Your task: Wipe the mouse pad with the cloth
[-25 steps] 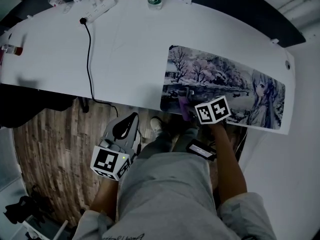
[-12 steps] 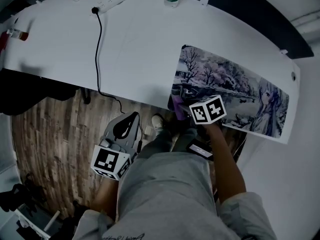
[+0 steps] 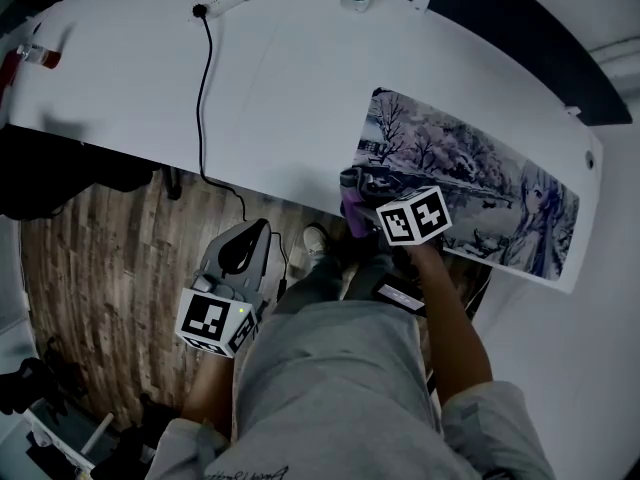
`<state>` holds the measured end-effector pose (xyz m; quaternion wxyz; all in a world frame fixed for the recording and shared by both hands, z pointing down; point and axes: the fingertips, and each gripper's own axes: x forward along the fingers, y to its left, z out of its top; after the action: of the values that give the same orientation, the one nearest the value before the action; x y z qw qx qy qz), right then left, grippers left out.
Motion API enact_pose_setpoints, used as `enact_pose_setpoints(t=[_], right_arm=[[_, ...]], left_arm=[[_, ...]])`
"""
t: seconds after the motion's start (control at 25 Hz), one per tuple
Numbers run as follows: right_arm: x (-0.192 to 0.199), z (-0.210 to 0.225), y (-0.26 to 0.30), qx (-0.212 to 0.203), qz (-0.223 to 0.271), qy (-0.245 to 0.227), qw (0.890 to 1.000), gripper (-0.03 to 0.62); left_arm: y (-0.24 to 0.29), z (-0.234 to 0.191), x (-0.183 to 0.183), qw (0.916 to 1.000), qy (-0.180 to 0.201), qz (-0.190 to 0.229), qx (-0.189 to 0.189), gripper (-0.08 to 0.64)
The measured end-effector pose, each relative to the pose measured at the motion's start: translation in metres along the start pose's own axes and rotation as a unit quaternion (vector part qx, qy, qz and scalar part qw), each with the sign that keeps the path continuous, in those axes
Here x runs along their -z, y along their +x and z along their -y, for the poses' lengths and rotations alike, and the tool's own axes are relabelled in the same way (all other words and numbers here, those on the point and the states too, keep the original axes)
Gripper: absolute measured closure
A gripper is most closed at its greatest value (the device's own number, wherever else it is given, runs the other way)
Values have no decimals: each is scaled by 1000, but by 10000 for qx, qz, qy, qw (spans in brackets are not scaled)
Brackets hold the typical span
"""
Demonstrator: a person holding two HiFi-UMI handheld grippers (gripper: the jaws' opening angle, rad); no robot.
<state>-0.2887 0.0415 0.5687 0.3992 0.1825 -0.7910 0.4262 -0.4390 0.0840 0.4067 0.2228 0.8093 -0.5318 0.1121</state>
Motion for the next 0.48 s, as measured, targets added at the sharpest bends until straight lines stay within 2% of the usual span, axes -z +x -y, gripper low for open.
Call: enact_pose_setpoints(t=[0.48], right_arm=[[2,7,-26,-18,249,-284,9993,518]], left_arm=[[8,22,-10,9999,134,99,4,541]])
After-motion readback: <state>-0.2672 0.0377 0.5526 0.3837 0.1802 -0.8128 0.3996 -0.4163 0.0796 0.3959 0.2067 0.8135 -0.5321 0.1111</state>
